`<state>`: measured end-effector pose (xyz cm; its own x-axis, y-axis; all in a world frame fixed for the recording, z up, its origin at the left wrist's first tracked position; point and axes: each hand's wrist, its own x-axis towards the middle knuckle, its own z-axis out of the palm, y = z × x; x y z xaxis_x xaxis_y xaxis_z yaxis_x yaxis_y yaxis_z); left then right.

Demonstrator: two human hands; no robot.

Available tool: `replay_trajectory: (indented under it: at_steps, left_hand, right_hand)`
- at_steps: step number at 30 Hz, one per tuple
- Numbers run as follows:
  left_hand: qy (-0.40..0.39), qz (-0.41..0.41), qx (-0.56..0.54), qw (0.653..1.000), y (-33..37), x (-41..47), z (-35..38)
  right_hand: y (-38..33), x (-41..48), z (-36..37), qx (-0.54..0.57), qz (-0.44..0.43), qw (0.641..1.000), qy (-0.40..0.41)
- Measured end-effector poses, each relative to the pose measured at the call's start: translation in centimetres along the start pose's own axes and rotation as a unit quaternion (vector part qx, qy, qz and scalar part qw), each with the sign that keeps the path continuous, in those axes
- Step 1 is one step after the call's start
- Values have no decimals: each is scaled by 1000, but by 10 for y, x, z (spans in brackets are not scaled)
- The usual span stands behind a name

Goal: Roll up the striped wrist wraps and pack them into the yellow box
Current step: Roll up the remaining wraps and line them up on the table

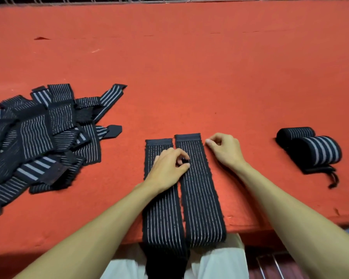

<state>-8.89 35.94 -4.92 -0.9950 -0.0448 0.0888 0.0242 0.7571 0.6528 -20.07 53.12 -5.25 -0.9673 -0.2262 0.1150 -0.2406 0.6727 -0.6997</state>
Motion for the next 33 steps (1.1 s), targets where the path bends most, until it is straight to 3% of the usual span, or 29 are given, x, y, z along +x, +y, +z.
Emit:
replay_trajectory:
  at_steps: [2,5,7,11,16,20,23,25,28,33]
  left_hand:
    - [38,12,37,999,-2,-1,9]
    - [68,27,60,995,-7,-3,14]
    - [82,34,41,995,-8,0,13]
    - [105,41,33,993,-7,-1,12]
    - [126,10,115,985,0,-16,5]
    - [88,-80,-85,989,21,-20,-8]
    - [-32,-158,-236,958,36,-27,-23]
    - [-113,-146,-240,953,48,-45,-34]
    - [-176,-91,-303,932,63,-68,-45]
    - [-177,-79,-449,872,64,-99,-71]
  right_hand:
    - [-1,2,9,-19,-15,999,31]
    - [-12,5,18,-152,-36,988,-10]
    - [-13,6,18,-174,-43,984,-19]
    - [-7,7,14,-71,-29,997,9]
    - [-13,-9,-9,49,-75,996,15]
    - [-43,-28,-45,249,-101,962,-52]
    - [-69,-42,-68,416,-69,897,-130]
    - [-89,-56,-81,495,-40,854,-156]
    - [-113,-70,-90,555,-5,821,-134]
    - [-137,-79,-88,617,62,781,-73]
